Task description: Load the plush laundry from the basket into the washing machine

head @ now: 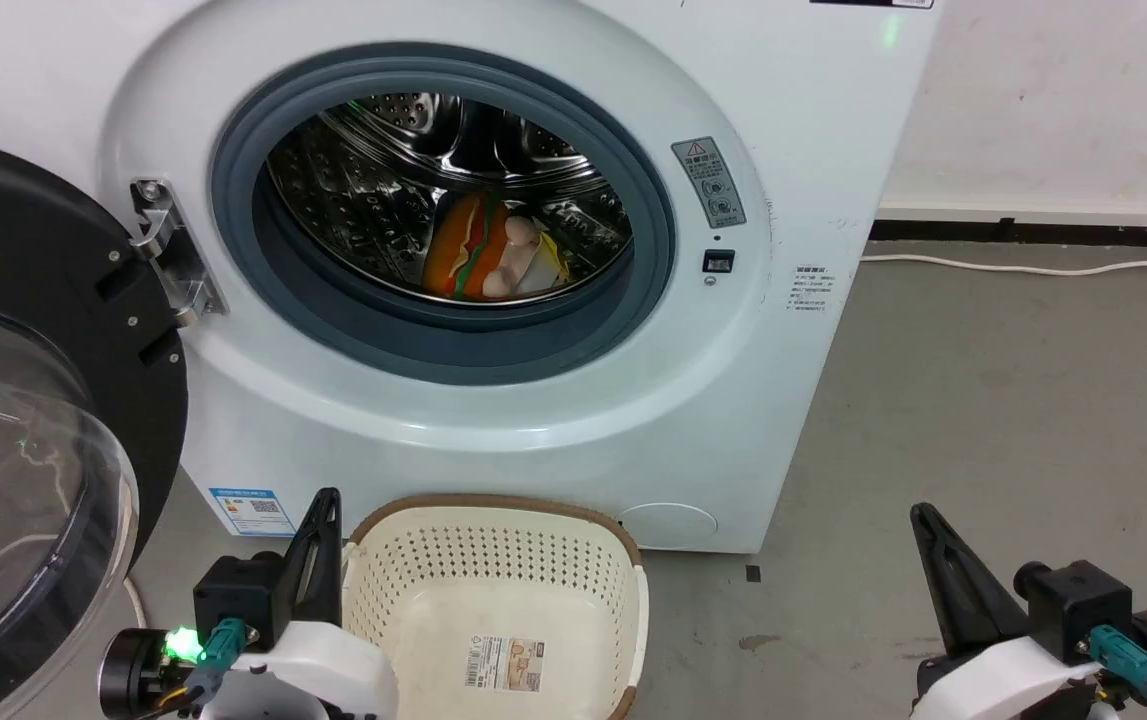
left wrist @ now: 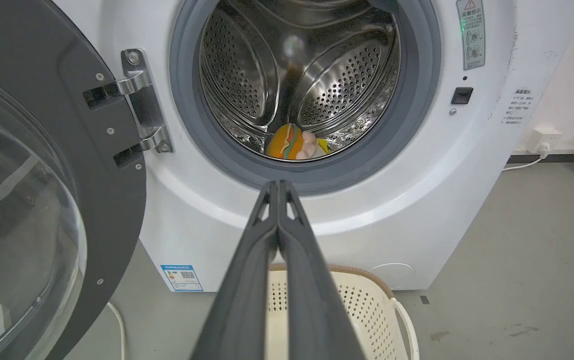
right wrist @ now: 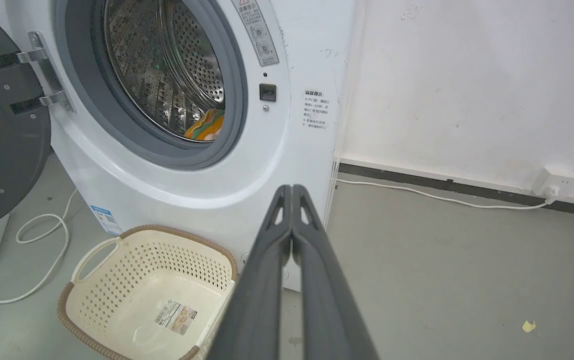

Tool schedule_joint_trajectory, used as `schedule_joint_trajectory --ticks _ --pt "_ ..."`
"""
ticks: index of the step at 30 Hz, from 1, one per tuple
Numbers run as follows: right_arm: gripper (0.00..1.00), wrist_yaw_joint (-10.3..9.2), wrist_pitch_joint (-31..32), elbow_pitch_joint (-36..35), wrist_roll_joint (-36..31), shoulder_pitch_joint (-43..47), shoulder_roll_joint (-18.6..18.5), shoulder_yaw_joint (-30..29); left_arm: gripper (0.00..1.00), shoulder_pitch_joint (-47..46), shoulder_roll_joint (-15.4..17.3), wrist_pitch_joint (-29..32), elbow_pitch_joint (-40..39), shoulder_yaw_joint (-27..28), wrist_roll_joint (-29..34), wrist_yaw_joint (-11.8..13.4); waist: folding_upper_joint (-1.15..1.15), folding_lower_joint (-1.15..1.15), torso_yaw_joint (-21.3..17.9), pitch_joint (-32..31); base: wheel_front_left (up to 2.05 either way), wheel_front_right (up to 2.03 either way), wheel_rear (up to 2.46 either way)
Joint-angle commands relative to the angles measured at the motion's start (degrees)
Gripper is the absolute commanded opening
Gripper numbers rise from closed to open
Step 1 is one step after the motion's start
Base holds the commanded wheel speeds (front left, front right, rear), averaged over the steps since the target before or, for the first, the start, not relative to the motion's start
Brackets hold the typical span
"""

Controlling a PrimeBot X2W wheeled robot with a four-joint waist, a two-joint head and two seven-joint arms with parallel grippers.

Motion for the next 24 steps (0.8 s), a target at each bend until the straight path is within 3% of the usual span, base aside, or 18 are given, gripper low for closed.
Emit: schedule_joint_trajectory --ticks 1,24 --pt "0.00 -0.05 0.38 -0.15 -0.50 -0.85 0.01 -0.09 0.00 0.93 -0.25 0.33 -0.54 0.56 0.68 -0.29 0.00 0.00 -0.01 -0.05 0.00 0.00 0.00" --pt "0.00 -0.05 2.61 -0.19 -2.03 -1.49 0.01 -0.10 0.00 1.11 -1.74 2.55 -1.84 2.69 3.52 -1.33 0.00 0.00 -0.11 -0.61 0.00 0.00 0.00"
